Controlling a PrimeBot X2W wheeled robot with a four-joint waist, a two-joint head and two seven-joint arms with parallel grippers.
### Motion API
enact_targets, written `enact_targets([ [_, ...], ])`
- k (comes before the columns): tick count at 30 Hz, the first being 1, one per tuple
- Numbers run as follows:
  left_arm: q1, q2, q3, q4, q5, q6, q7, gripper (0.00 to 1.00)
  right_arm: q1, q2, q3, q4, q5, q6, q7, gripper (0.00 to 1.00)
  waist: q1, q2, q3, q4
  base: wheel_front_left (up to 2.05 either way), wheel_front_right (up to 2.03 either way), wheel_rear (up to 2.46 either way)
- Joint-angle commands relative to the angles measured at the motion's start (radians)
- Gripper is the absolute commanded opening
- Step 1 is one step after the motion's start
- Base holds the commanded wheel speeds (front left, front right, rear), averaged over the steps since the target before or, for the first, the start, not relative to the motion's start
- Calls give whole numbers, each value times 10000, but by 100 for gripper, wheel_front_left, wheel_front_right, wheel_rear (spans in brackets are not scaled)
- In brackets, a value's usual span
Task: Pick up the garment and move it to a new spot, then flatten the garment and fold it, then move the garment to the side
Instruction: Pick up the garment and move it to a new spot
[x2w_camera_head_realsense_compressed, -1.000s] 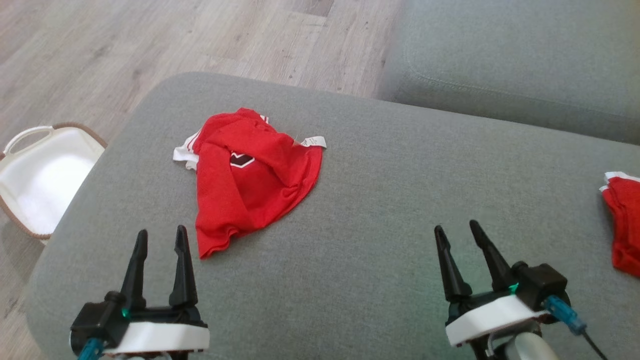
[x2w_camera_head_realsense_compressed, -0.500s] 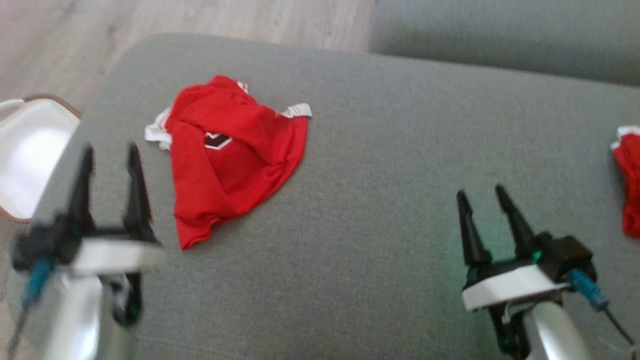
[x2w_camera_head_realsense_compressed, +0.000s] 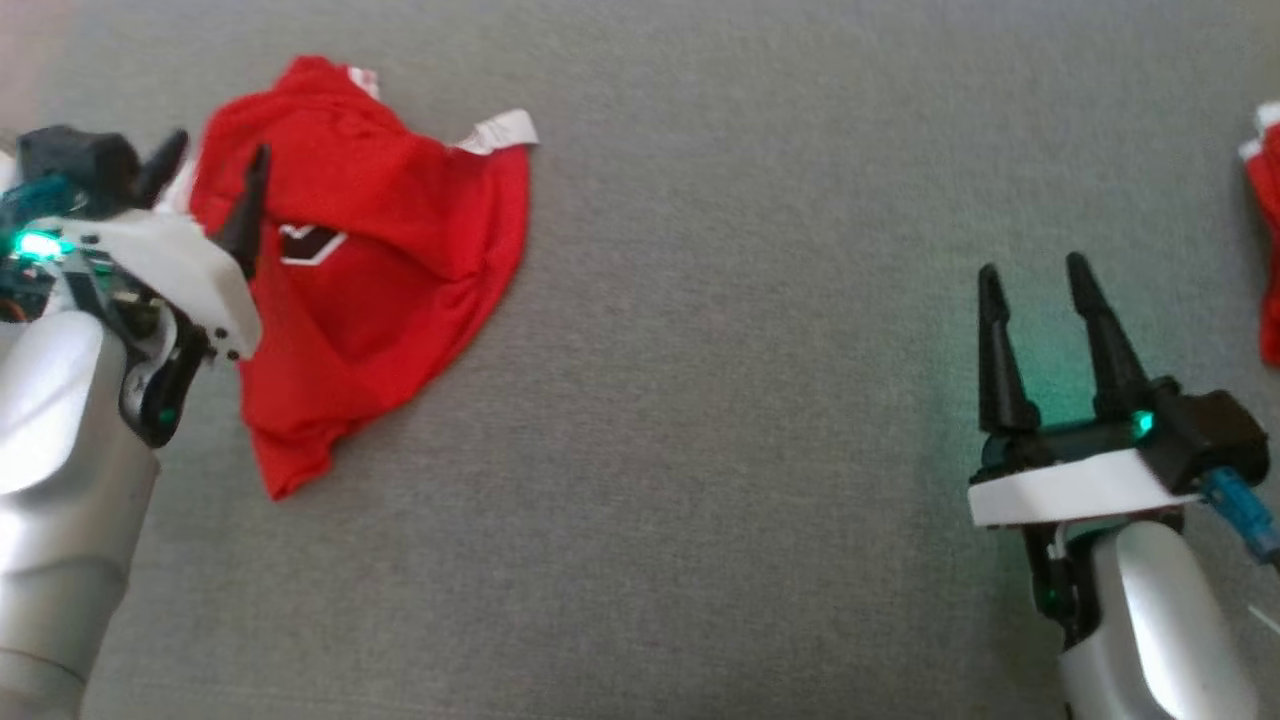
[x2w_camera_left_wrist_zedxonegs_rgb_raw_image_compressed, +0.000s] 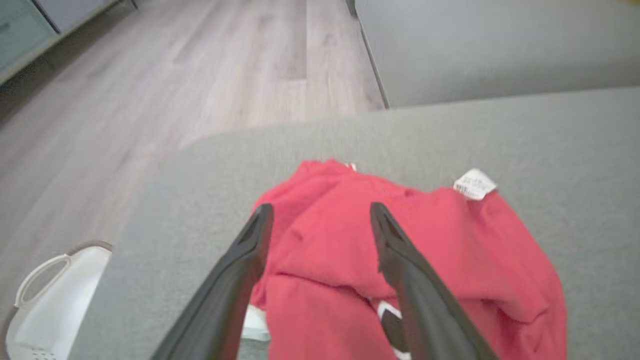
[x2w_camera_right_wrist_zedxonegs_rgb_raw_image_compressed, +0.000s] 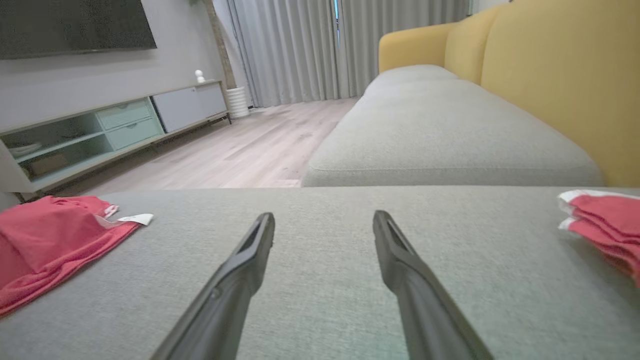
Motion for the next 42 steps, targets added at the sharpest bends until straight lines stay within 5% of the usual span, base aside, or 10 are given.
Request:
enact_targets([
  [1, -545, 765, -198, -22, -459, 19, 441, 100, -235, -16, 155, -342, -117, 65, -109, 100, -3, 0, 430, -350, 0, 0, 0],
  [10, -872, 1379, -2319, 335, -2806, 18, 2491, 100, -346, -16, 74, -579, -169, 65, -109, 100, -3, 0, 857, -673, 0, 0, 0],
  [11, -872, 1436, -2530, 219, -3079, 18, 2586, 25, -344, -16, 70, -594, -166, 65, -109, 100, -3, 0, 864, -693, 0, 0, 0],
  [12, -878, 1509, -2696, 101, -3344, 18, 2587, 0, -340, -16, 73, -604, -163, 65, -109, 100, -3, 0, 861, -712, 0, 0, 0],
  [17, -1093, 1738, -3036, -189, -3936, 18, 1142, 0, -311, -16, 137, -531, -82, 65, -109, 100, -3, 0, 593, -770, 0, 0, 0],
  [27, -1288, 1165, -3290, -1230, -4606, 18, -2034, 0, -273, -16, 327, -269, 292, 65, -109, 100, -3, 0, -375, -1008, 0, 0, 0],
  [33, -1342, 283, -3496, -1873, -4524, 81, -2848, 0, -188, -16, 455, -171, 577, 65, -109, 100, -3, 0, -799, -1420, 0, 0, 0],
  [42, -2094, -1413, -3705, -2168, -4173, 917, -3251, 0, -334, -16, 759, -181, 1038, 65, -109, 100, -3, 0, -859, -2368, 0, 0, 0],
])
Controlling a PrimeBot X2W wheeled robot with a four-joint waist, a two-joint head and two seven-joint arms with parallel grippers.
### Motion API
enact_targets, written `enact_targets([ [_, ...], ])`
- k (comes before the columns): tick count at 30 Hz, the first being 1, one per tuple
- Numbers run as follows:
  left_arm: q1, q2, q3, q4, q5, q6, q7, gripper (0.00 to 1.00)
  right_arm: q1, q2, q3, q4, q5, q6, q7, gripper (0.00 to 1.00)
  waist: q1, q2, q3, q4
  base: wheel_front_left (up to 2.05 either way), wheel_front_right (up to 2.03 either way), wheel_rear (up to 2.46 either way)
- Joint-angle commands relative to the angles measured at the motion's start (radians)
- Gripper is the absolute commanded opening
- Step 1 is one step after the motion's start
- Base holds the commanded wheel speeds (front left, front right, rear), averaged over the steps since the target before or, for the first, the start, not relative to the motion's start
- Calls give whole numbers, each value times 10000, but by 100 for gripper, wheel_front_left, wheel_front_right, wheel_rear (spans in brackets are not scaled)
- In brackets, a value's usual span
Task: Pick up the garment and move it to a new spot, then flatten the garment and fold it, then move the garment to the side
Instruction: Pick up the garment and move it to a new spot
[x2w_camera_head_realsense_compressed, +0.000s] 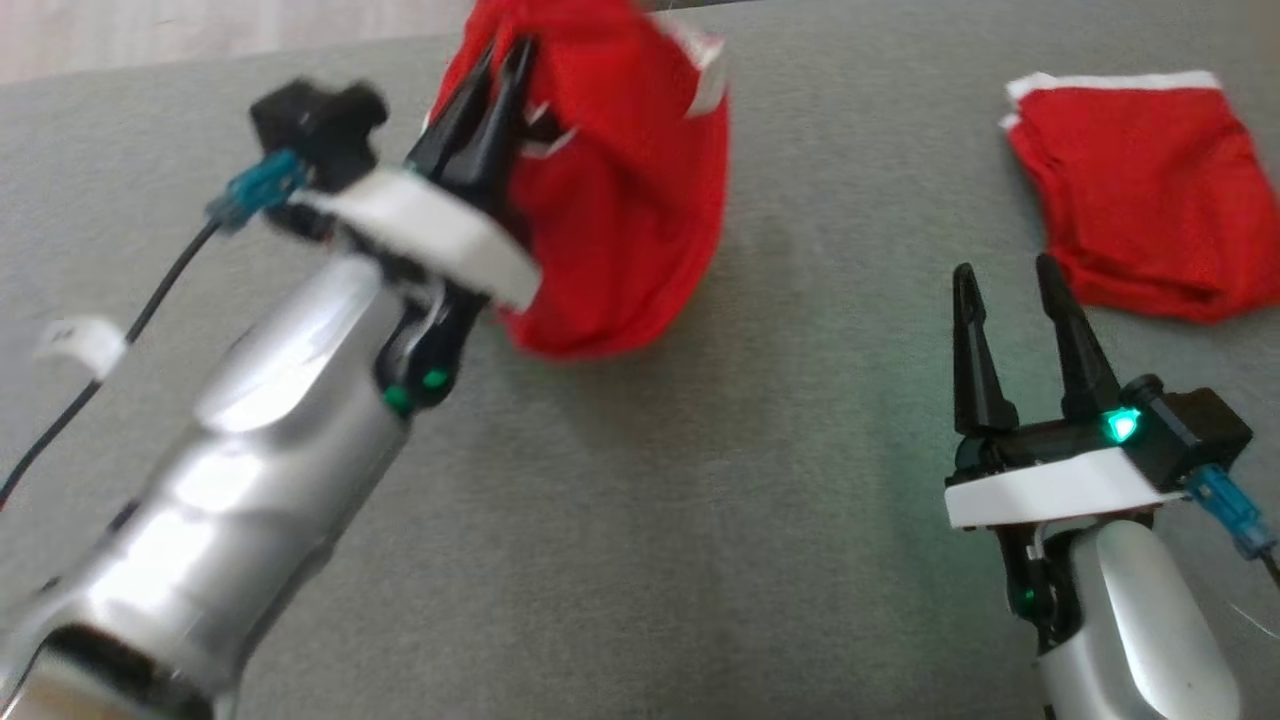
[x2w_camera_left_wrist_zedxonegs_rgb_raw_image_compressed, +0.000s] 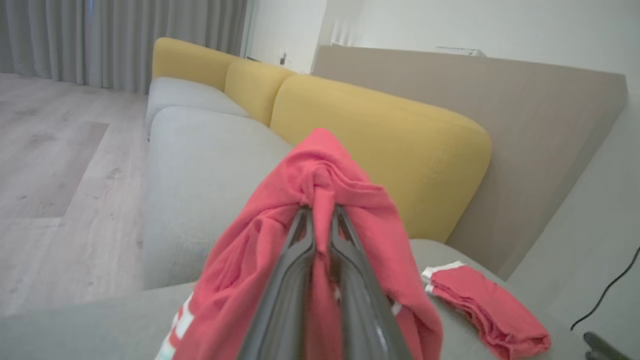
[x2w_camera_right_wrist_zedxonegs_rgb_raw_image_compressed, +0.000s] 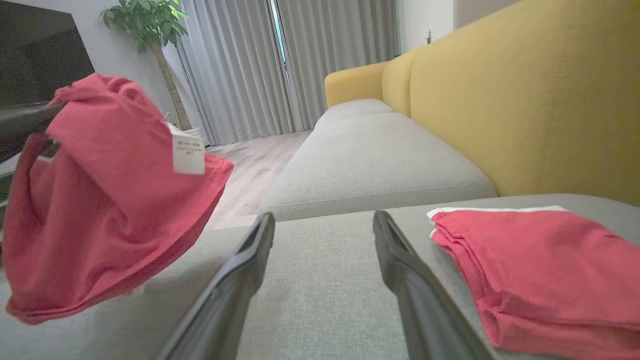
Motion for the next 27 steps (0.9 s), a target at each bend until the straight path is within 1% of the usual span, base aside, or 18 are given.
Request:
enact_targets([
  [1, -1067, -83, 426, -240, 106, 225, -222, 0, -258, -16, 294, -294, 145, 65, -109, 100, 1, 0, 62, -388, 0, 0, 0],
  [4, -1490, -438, 561, -81, 173, 504, -362, 0, -322, -16, 342, -327, 288, 65, -109, 100, 1, 0, 153, -650, 0, 0, 0],
  [7, -1747, -559, 638, 347, 293, 774, -453, 0, -332, -16, 342, -347, 360, 65, -109, 100, 1, 0, 223, -764, 0, 0, 0],
  [9, -1722, -607, 632, 759, 286, 878, -440, 0, -342, -16, 345, -347, 379, 65, -109, 100, 1, 0, 249, -791, 0, 0, 0],
  [10, -1651, -633, 628, 968, 253, 908, -430, 46, -349, -16, 346, -346, 387, 65, -109, 100, 1, 0, 262, -796, 0, 0, 0],
  [11, -1532, -662, 560, 1183, 201, 860, -326, 100, -353, -16, 331, -346, 395, 65, -109, 100, 1, 0, 274, -781, 0, 0, 0],
  [14, -1344, -601, 340, 1563, 342, 734, -339, 100, -351, -16, 268, -352, 412, 65, -109, 100, 1, 0, 283, -706, 0, 0, 0],
  [16, -1180, -432, 205, 1952, 645, 787, -584, 100, -354, -16, 245, -351, 413, 65, -109, 100, 1, 0, 262, -599, 0, 0, 0],
  [19, -758, -273, 314, 2237, 778, 663, -898, 100, -313, -16, 178, -338, 370, 65, -109, 100, 1, 0, 156, -367, 0, 0, 0],
  [22, -233, 93, 561, 2148, 1143, 589, -1036, 100, -214, -16, 103, -305, 273, 65, -109, 100, 1, 0, -13, -82, 0, 0, 0],
  [24, 289, 401, 1193, 1527, 1541, 655, -1049, 100, -131, -16, 35, -274, 214, 65, -109, 100, 1, 0, -141, 115, 0, 0, 0],
  [27, 1627, 771, 2214, 314, 2330, 729, -1053, 100, 48, -16, -65, -186, 139, 65, -109, 100, 1, 0, -368, 441, 0, 0, 0],
])
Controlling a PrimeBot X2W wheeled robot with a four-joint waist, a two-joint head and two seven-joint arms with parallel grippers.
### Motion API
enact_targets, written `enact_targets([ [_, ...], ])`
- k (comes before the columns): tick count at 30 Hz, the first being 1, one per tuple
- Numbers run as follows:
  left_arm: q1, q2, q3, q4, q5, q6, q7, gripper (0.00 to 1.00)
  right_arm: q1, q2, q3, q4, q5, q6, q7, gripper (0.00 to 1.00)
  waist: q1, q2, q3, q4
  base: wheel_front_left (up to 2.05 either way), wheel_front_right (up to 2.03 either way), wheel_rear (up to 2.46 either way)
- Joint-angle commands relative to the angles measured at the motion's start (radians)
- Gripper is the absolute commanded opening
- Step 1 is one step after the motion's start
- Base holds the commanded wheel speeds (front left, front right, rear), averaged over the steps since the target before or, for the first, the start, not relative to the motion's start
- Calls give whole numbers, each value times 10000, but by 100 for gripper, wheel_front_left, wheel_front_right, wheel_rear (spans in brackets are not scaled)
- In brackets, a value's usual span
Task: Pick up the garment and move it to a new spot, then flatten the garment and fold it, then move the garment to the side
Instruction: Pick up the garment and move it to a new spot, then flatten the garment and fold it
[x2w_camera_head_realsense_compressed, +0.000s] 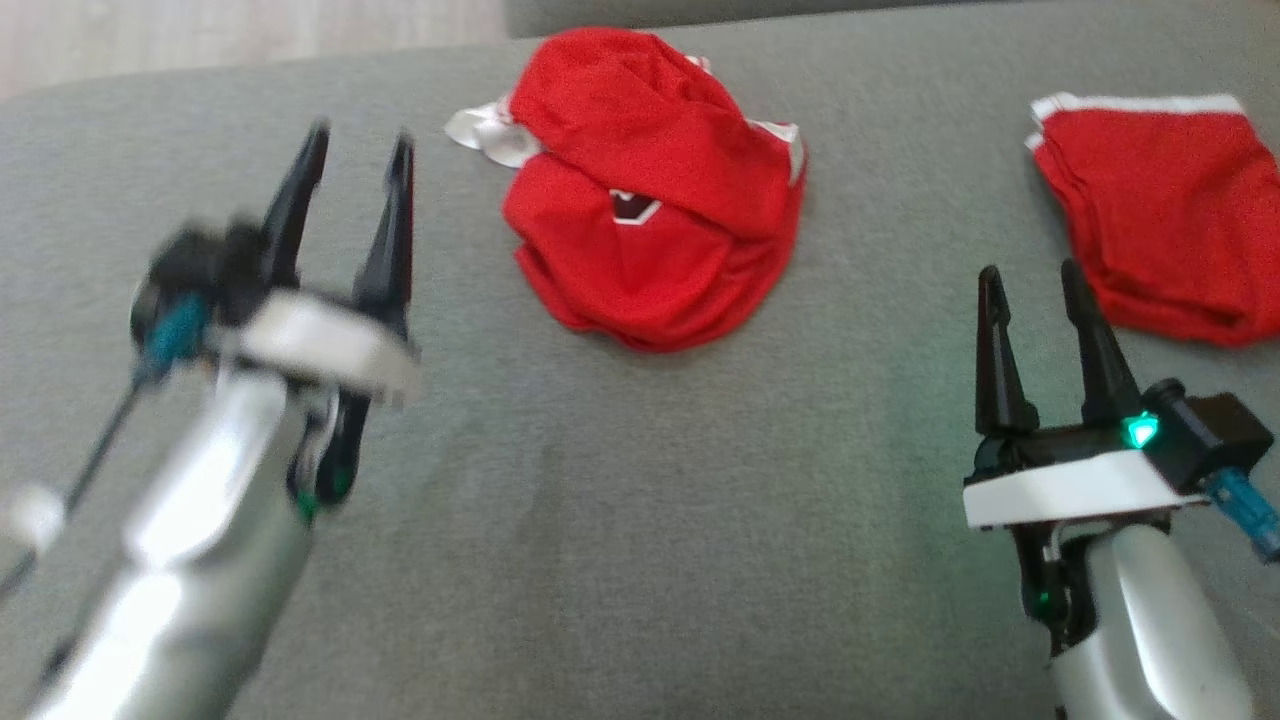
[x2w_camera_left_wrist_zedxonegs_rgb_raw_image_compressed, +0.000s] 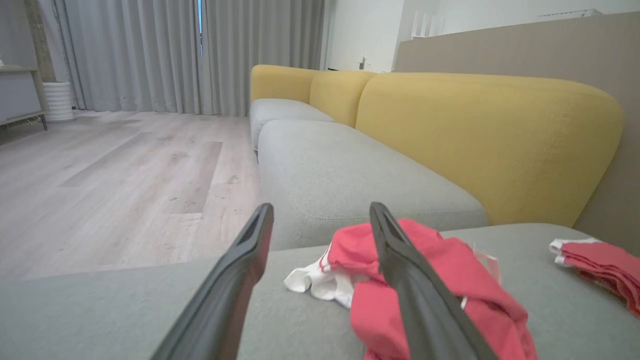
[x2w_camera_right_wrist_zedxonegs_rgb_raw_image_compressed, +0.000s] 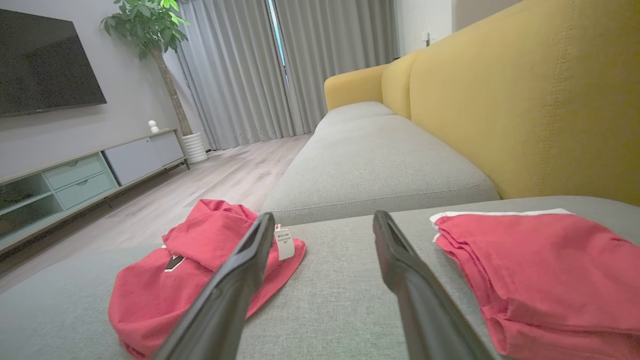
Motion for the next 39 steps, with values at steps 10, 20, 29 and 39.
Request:
enact_targets([
  [10, 5099, -634, 3413, -3673, 2387, 430, -92, 100, 486, -16, 187, 309, 4, 65, -109, 100, 0, 0, -707, 1063, 0, 0, 0],
  [20, 5568, -1943, 4605, -3624, 3683, -790, -92, 100, -240, -16, 332, 1555, -79, 65, 18, 100, 0, 0, -904, 1910, 0, 0, 0],
  [29, 5539, -2401, 4826, -3319, 4040, -1225, -93, 100, -2307, -16, 179, 4532, 1141, 65, 1597, 100, 0, 0, -596, 2499, 0, 0, 0],
  [39, 5080, -2669, 4781, -3072, 4123, -1415, -93, 100, -4326, -16, 44, 8123, 1377, 65, 2662, 100, 0, 0, -135, 3259, 0, 0, 0],
])
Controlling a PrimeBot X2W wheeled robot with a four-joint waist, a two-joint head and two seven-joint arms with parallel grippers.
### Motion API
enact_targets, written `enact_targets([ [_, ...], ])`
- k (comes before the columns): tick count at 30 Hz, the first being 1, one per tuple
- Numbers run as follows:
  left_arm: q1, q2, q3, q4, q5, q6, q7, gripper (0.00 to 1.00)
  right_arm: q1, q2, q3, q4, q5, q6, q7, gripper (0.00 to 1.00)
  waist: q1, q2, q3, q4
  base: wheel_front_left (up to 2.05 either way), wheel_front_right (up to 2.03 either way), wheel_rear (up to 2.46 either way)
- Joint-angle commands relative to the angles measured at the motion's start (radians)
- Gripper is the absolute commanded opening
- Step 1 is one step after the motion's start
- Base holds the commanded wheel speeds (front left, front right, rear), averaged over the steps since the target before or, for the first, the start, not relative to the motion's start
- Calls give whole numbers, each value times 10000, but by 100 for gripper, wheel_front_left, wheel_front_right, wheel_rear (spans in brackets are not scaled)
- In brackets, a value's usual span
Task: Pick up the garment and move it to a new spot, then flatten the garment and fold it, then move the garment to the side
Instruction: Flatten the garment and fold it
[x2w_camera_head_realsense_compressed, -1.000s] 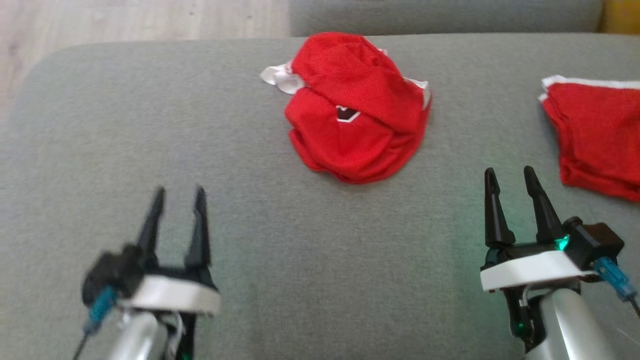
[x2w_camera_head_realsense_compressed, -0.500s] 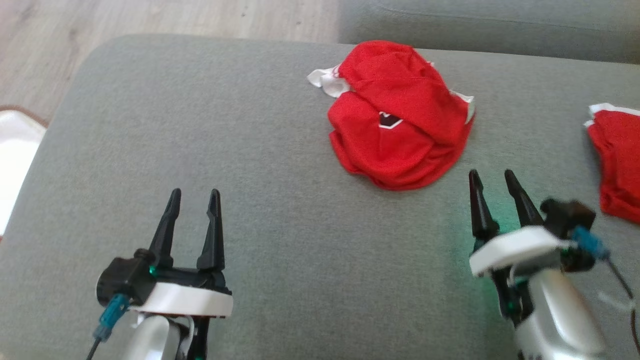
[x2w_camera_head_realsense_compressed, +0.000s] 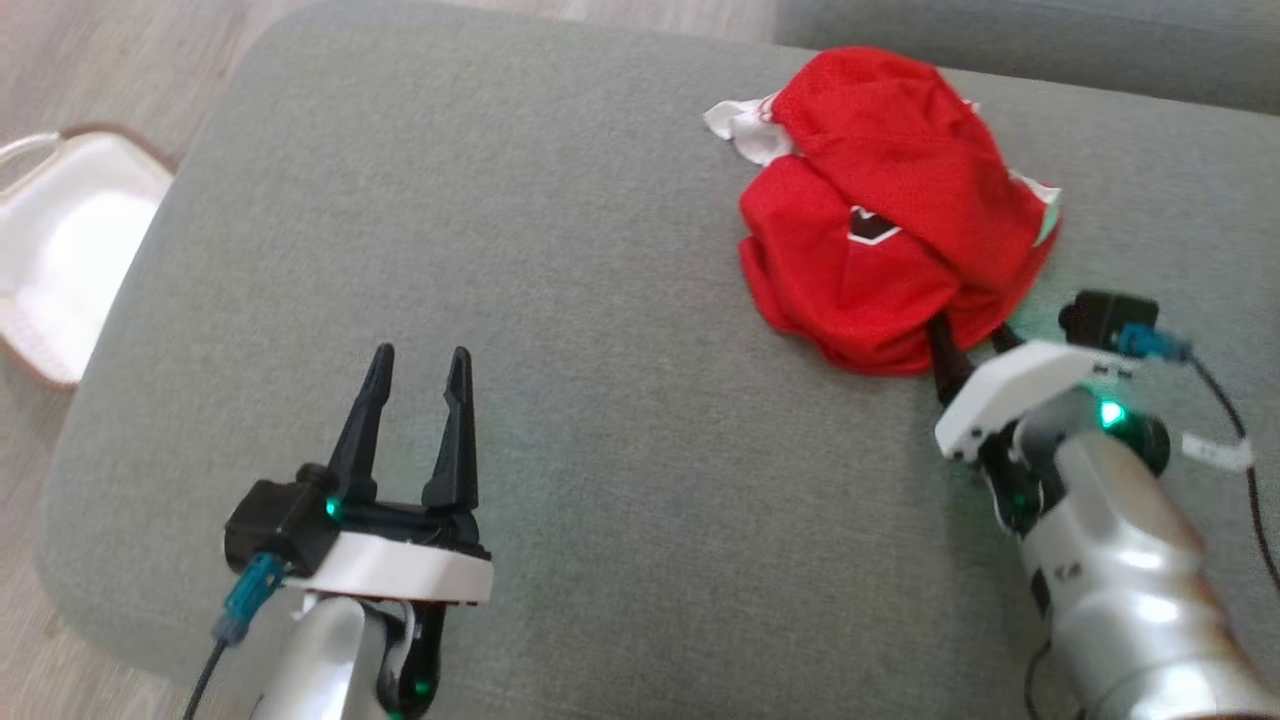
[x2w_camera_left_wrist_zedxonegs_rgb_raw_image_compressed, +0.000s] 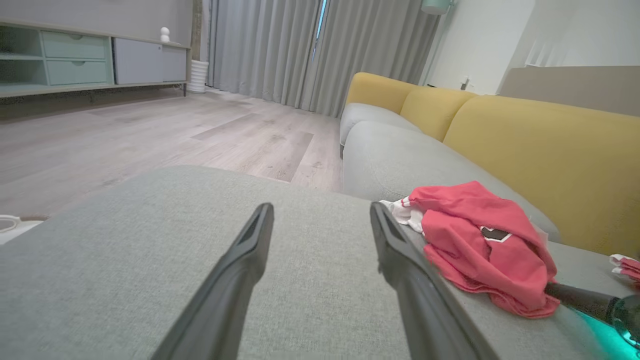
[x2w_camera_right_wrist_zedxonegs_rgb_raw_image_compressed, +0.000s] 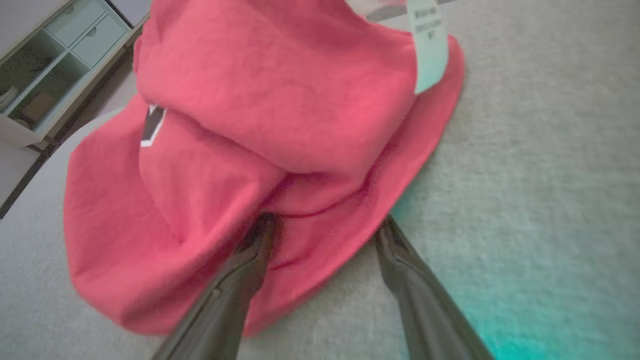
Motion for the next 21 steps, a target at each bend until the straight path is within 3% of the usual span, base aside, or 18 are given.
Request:
enact_targets([
  [1, -375, 46, 374, -235, 24, -29, -93, 100, -141, 118, 352, 27, 165, 65, 117, 100, -1, 0, 84, 88, 0, 0, 0],
  [3, -376, 27, 406, -213, 19, -40, -93, 100, -350, 118, 656, 333, 366, 65, -25, 94, -1, 0, 125, 105, 0, 0, 0],
  [4, -372, 20, 439, -210, 20, -44, -93, 100, -441, 118, 810, 411, 464, 65, -187, 19, -1, 0, 149, 84, 0, 0, 0],
  [5, -368, 14, 475, -208, 26, -47, -93, 100, -517, 118, 959, 466, 550, 65, -389, 0, -1, 0, 160, 54, 0, 0, 0],
  [10, -349, -2, 697, -154, 95, -58, -93, 100, -794, 118, 1405, 760, 468, 65, -1599, 0, -1, 0, 56, -366, 0, 0, 0],
  [15, -295, -12, 839, -239, 148, -63, -93, 100, -903, 90, 1115, 1050, -95, 65, -2327, 0, -1, 0, -195, -1023, 0, 0, 0],
  [21, -200, -18, 844, -307, 165, -65, -93, 100, -851, -855, 644, 996, -1179, 65, -2500, 0, -1, 0, -537, -1688, 0, 0, 0],
])
